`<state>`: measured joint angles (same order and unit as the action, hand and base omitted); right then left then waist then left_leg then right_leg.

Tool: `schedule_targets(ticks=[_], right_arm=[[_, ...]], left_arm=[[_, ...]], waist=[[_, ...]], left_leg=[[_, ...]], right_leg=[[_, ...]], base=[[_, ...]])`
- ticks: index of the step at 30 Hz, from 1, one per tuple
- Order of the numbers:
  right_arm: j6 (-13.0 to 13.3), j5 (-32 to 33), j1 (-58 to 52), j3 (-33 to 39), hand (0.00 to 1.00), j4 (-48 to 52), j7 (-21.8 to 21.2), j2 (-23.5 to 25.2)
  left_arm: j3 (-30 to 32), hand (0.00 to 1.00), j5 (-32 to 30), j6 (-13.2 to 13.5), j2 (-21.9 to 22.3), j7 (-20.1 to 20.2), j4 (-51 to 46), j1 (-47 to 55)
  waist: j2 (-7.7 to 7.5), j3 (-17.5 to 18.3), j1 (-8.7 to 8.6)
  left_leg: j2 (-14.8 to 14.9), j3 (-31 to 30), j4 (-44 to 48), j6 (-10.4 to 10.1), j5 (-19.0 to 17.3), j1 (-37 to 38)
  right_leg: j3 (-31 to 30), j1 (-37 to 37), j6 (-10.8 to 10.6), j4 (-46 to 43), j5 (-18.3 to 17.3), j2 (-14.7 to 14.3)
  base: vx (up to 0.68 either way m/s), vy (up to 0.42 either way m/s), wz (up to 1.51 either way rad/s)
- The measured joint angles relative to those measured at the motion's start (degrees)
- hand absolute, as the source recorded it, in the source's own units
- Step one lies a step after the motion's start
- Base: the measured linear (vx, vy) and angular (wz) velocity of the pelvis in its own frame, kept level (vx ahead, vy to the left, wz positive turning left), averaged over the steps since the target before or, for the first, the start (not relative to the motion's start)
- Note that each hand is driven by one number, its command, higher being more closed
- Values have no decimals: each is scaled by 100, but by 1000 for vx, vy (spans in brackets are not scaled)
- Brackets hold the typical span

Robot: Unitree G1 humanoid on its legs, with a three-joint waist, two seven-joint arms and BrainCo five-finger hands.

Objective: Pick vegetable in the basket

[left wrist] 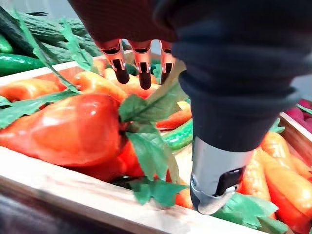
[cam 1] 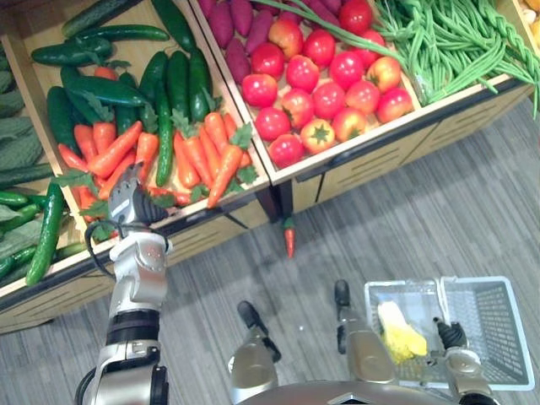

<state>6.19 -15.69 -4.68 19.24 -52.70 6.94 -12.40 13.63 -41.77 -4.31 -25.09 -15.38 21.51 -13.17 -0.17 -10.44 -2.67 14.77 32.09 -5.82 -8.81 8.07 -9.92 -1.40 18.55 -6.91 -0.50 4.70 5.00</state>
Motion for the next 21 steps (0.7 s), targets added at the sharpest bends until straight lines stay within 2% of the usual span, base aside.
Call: schedule_targets(ticks=[8, 21], right_arm=[[-3, 0, -1, 3, 100, 3, 1, -9], [-2, 0, 26, -16, 100, 50, -8, -9]], left_arm=[[81, 0, 0, -3, -2, 4, 5, 1], [87, 0, 5, -3, -22, 13, 20, -89]], waist=[[-22, -37, 114], [-62, -146, 121]], left_leg=[[-2, -13, -11, 3, 2, 2], [0, -102, -10, 4, 4, -97]], right_leg=[[7, 0, -1, -19, -1, 7], [88, 34, -2, -19, -2, 25]], base=[[0, 0, 0], [0, 0, 2]])
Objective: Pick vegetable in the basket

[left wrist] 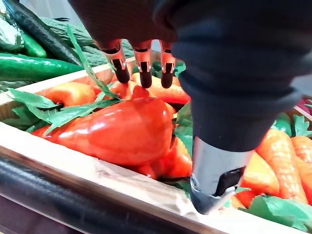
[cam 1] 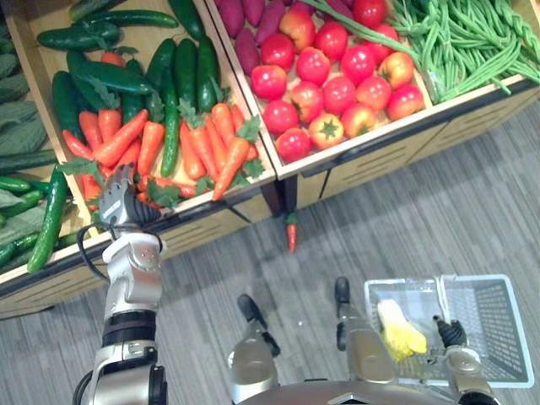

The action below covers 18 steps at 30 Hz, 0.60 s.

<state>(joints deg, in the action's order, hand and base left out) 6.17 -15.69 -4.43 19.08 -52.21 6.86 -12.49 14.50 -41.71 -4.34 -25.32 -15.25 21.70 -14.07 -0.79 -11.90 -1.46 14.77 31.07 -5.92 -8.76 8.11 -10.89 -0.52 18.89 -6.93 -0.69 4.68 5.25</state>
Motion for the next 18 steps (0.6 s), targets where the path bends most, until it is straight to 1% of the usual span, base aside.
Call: schedule_targets(ticks=[4, 8, 12, 18], right_arm=[[-2, -1, 42, -102, 100, 48, 3, -7], [-4, 0, 45, -154, 100, 199, 2, -7], [-16, 1, 76, -150, 100, 209, 4, -23], [-13, 1, 106, -154, 100, 229, 3, -23]], left_arm=[[-3, 0, 1, 2, -34, -1, -2, -48], [-10, 0, 19, 6, -204, -2, -17, -122], [-6, 0, 50, 36, -208, -7, -70, -153], [-10, 0, 56, 39, -207, -11, -58, -173]], waist=[[-34, -60, 5], [-44, -104, 9], [-44, -109, 45], [-50, -117, 43]], left_leg=[[2, 5, 4, -1, 0, -6], [8, 13, 4, -3, 2, -97], [12, 13, 23, -3, 40, -175], [15, 11, 3, -4, 43, -195]], right_leg=[[-3, 8, 0, 0, 0, 0], [-7, 112, 1, -8, 1, 4], [0, 188, 2, -29, 2, 1], [5, 200, 2, -28, 2, 2]], base=[[0, 0, 0], [0, 0, 0], [7, -3, 1], [0, 0, 0]])
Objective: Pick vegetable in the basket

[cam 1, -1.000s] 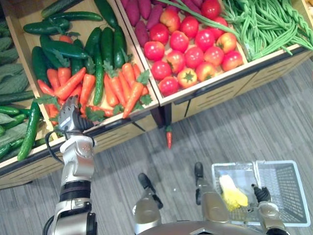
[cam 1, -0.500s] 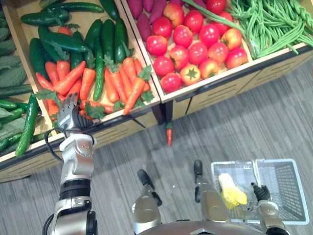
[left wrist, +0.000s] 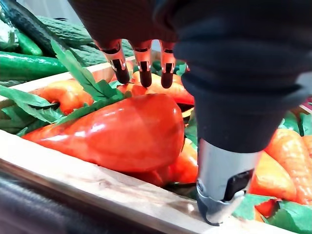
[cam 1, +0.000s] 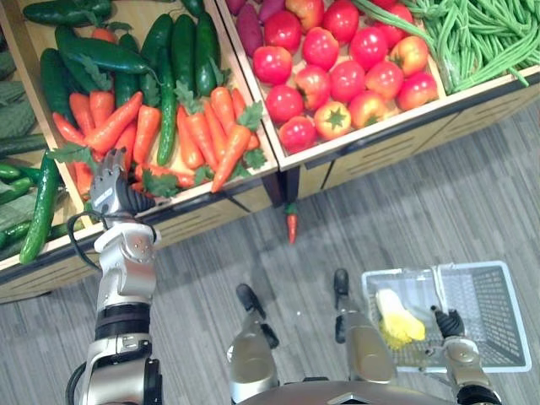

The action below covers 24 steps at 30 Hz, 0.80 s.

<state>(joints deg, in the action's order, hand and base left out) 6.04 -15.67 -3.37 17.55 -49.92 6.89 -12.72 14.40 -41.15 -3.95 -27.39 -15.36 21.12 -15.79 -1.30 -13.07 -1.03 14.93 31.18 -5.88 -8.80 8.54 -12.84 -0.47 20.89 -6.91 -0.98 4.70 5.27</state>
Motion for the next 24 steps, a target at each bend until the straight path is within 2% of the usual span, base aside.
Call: schedule_targets(ticks=[13, 14, 24], right_arm=[[-39, 0, 135, -2, 100, 3, 1, -32], [-38, 0, 158, -3, 100, 1, 1, -32], [-23, 4, 265, -75, 100, 19, 2, -30]], left_arm=[[176, 0, 117, -12, 23, -49, 256, -39], [182, 100, 166, -16, 22, -58, 352, -30], [299, 100, 169, 13, -26, -241, 591, -408]], waist=[[-56, -104, 113], [-70, -113, 113], [-173, -200, 100]], left_leg=[[15, 8, 2, 6, 32, -87], [14, 12, 7, 6, 32, -87], [23, 89, 6, 7, 33, -60]], right_leg=[[11, 87, 0, -8, 3, 0], [10, 88, 0, -7, 4, 0], [-22, 88, -1, 1, 21, 2]], base=[[0, 0, 0], [0, 0, 0], [1, 0, -2]])
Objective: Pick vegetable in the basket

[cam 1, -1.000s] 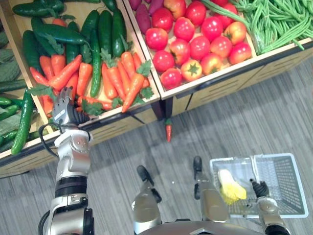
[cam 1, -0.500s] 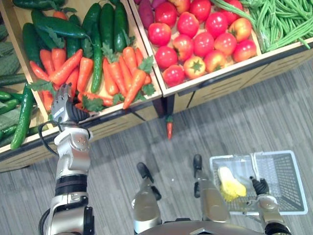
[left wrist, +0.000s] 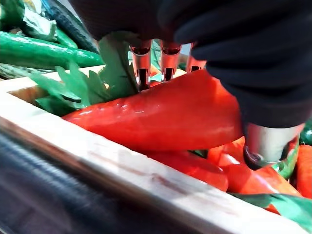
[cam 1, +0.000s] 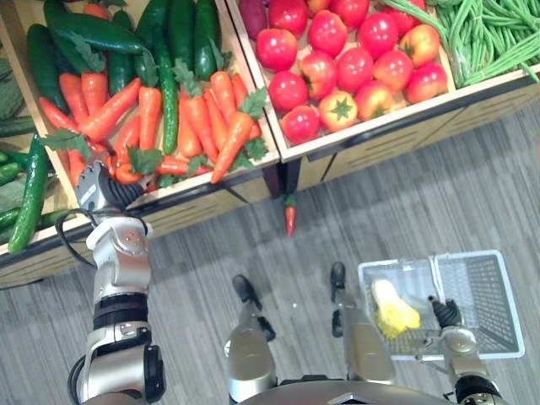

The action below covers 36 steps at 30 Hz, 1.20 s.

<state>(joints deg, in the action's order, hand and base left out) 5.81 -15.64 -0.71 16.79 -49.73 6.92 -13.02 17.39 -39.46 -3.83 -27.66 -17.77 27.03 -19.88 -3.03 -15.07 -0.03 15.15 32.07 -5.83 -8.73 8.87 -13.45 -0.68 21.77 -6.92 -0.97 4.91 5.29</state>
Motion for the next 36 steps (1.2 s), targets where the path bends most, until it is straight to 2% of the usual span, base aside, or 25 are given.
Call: schedule_targets(ticks=[9, 20, 22, 25, 30, 32, 36], right_arm=[[-10, -3, 67, -150, 100, 182, -1, -5], [-22, -4, 68, -153, 100, 191, -15, -5], [-25, -4, 63, -142, 100, 171, -67, -4], [-39, -7, 57, -115, 100, 154, -112, -4], [-13, -11, 63, 83, 100, -32, -163, 1], [-38, -9, 39, 243, 100, -130, -222, 2], [-50, -20, 23, 367, 100, -298, -237, 0]], left_arm=[[-27, 100, 103, 51, -56, 2, 234, -222], [-17, 100, 104, 61, -70, 39, 286, -308], [-20, 100, 105, -48, -71, 129, 27, -235], [-16, 100, 92, -64, -71, 261, -526, 4], [3, 100, 36, -118, -73, 322, -701, 70], [4, 100, 29, -132, -92, 348, -806, 144], [60, 100, -92, -131, -435, 381, -819, 167]], waist=[[-16, -86, -108], [-11, -83, -116], [-9, -83, -126], [-3, -79, -119], [28, -62, -105], [88, -27, -124], [143, 87, -140]], left_leg=[[23, 32, 22, -5, -4, 8], [36, 54, 24, -18, -15, 88], [34, 24, 25, -23, -19, 175], [23, -7, 25, -24, -21, 247], [-17, -174, 26, -18, -17, 351], [-53, -305, 27, -11, -13, 429], [-97, -459, 26, 36, 20, 476]], right_leg=[[-1, -2, 0, 3, 0, -22], [-27, -68, 0, 8, 0, -39], [7, -187, 0, 50, 0, -34], [26, -299, 0, 90, -1, -29], [108, -466, -2, 88, -5, -26], [225, -611, 13, 70, -21, 19], [351, -694, 29, -38, -96, 69]], base=[[0, 0, 0], [6, -6, -1], [32, -12, 6], [21, -10, 3], [11, -15, 12], [2, 6, 21], [-17, 10, 17]])
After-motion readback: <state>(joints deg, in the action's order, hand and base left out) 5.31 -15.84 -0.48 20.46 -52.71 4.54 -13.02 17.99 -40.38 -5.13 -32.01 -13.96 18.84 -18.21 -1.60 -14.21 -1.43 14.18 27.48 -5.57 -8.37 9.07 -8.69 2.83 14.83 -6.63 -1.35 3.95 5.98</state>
